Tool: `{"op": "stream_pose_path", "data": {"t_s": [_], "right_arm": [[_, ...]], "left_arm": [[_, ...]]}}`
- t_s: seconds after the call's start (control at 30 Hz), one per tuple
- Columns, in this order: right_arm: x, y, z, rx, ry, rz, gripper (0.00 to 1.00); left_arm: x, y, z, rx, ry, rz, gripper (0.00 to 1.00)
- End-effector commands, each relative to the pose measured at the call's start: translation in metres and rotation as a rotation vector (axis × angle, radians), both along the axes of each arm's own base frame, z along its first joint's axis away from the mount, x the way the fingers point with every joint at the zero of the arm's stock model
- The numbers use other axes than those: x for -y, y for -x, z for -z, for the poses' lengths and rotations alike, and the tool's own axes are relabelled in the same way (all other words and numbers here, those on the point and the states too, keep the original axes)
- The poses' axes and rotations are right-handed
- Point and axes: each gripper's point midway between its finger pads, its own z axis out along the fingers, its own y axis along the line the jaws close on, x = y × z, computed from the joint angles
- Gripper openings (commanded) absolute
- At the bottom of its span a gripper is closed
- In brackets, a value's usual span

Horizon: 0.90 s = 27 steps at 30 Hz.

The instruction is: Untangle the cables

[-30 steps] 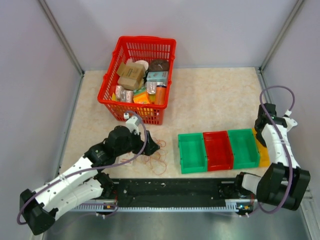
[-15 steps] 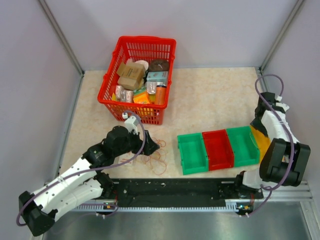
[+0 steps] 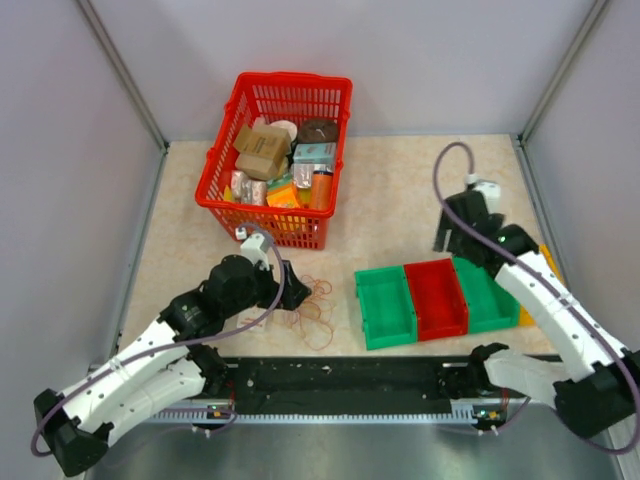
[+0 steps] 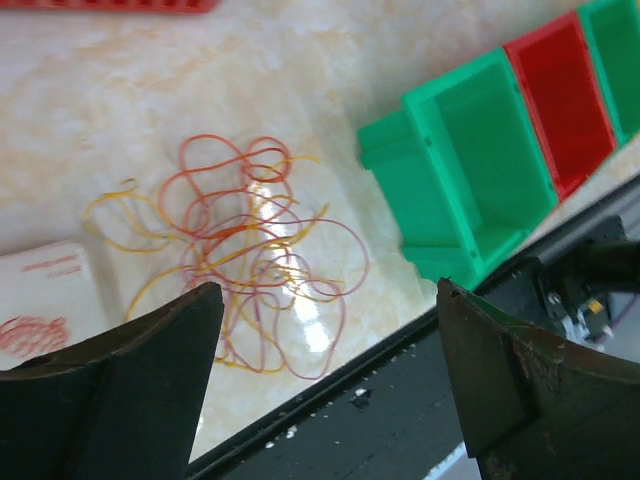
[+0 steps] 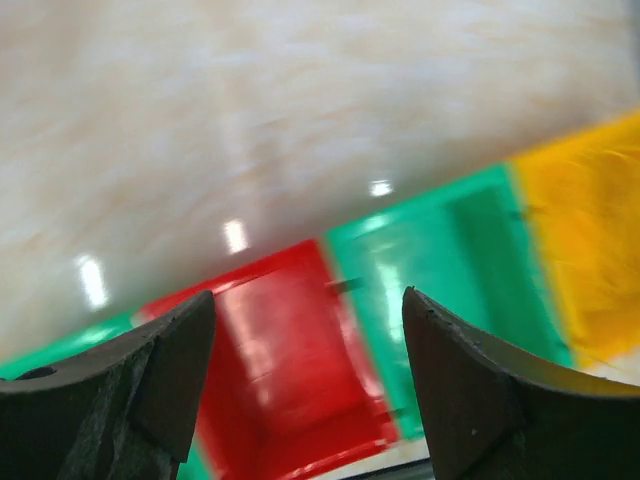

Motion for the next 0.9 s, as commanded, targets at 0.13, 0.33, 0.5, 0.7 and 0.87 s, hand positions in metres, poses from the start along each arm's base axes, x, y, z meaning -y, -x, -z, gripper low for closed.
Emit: {"op": "stream_pose_path", "data": {"t_s": [0.13,0.33,0.5,0.7,0.87], "right_arm": [[-0.297,0.062,-0.04,0.184,-0.566,-0.993,0.73],[-0.368,0.087,0.008,0.041,-0.627,-1.031,0.54],[-0.364,0.094,0.036,0.015,-0.575,-0.949,0.45],[-0.357,0.106,0.084,-0.044,-0.521,-0.831,0.33],[-0.349,0.102,0.102,-0.041,-0.427,-0.804,0.35]], "left_arm": [[-0.047,-0.006,0.016,-0.048,-0.084,-0.26,0.9],[-0.017,-0.001,0.043,-0.132,-0.027,-0.161,0.81],[-0.009,-0.007,0.06,-0.169,-0.088,-0.134,0.79],[0.008,-0.005,0.075,-0.216,-0.069,-0.072,0.77],[0.012,-0.003,0.079,-0.234,-0.075,-0.049,0.75]]}}
